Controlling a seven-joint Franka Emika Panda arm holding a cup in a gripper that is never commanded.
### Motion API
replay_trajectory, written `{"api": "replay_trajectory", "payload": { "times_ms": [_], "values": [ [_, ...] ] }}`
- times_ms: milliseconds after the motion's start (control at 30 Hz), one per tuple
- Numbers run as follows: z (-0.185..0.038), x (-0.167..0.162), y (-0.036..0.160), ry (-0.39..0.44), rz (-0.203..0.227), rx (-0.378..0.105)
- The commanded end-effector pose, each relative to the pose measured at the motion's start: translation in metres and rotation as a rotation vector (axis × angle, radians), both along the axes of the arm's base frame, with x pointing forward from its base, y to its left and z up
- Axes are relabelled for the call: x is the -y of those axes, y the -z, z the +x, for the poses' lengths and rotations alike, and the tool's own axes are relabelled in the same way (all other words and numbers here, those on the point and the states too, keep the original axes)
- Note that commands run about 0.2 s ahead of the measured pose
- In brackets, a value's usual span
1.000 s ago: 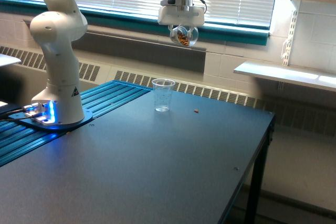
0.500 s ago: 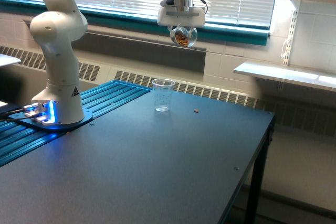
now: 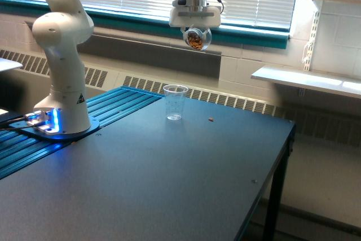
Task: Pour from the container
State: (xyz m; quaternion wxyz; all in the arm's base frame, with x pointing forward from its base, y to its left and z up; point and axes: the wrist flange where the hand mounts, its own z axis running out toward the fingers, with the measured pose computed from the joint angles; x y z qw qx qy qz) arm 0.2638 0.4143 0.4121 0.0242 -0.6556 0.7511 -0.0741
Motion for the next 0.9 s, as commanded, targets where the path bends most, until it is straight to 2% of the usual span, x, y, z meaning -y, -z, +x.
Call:
{"api": "replay_trajectory", "payload": {
  "times_ms": [33, 333, 633, 900],
  "values": [
    [-0.001, -0.001, -0.004, 0.061, 0.035, 0.016],
    [-0.001, 0.003, -0.004, 0.088, 0.046, 0.022],
    [-0.009, -0.008, -0.005, 0.068, 0.057, 0.018],
    [-0.016, -0.015, -0.003, 0.048, 0.067, 0.033]
  ]
}}
